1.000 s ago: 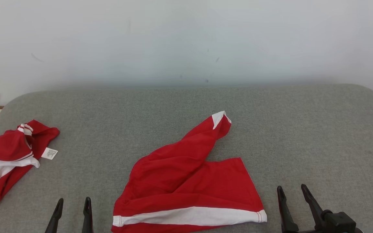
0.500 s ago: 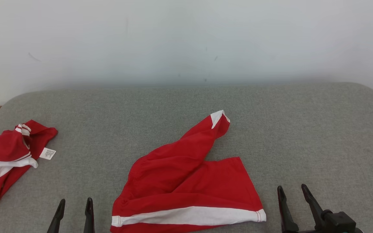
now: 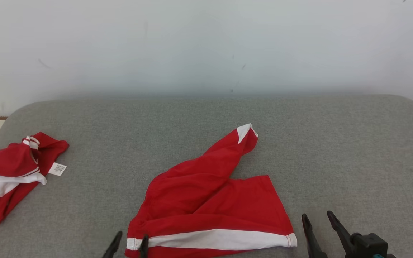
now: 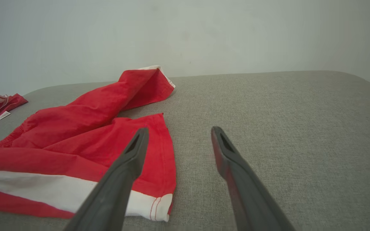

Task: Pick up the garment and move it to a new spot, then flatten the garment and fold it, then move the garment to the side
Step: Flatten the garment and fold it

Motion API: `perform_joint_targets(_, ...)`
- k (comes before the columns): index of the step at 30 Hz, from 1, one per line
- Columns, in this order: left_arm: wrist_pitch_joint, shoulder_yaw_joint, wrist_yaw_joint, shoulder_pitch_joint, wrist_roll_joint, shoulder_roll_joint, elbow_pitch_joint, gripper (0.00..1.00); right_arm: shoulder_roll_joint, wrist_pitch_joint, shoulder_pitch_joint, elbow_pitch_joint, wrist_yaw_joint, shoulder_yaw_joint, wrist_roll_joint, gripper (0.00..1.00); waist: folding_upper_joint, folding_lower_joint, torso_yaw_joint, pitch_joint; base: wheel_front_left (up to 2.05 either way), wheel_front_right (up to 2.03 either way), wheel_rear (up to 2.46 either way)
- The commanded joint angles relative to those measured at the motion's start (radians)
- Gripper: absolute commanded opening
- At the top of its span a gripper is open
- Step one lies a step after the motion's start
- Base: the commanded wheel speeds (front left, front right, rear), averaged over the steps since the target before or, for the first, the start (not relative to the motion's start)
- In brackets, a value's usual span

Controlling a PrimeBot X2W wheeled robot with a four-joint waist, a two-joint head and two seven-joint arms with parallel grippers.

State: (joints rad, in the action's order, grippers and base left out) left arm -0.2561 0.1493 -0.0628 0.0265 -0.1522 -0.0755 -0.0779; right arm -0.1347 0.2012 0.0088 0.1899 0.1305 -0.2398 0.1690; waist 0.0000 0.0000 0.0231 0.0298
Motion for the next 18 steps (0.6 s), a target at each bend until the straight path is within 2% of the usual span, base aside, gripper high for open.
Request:
perform_joint_targets(1,0.002,0.013,-0.010,-0.009,-0.015,0.001,-0.025,1.00,-0.016,-0.015,0.012,0.005,0.000,-0.014,0.017,1.00,0.0000,0.0000,0.003,-0.005,0.00,0.00,0.00)
perform_joint_targets(10,-0.008,0.002,-0.008,-0.051,-0.032,-0.007,-0.149,1.00,-0.065,-0.090,0.041,0.025,0.000,-0.118,0.088,1.00,0.0000,0.0000,0.024,-0.036,0.00,0.00,0.00)
perform_joint_targets(18,-0.009,0.010,-0.022,-0.094,-0.047,-0.005,-0.223,1.00,-0.057,-0.080,0.000,0.083,0.000,-0.142,0.095,1.00,0.0000,0.0000,0.017,-0.058,0.00,0.00,0.00)
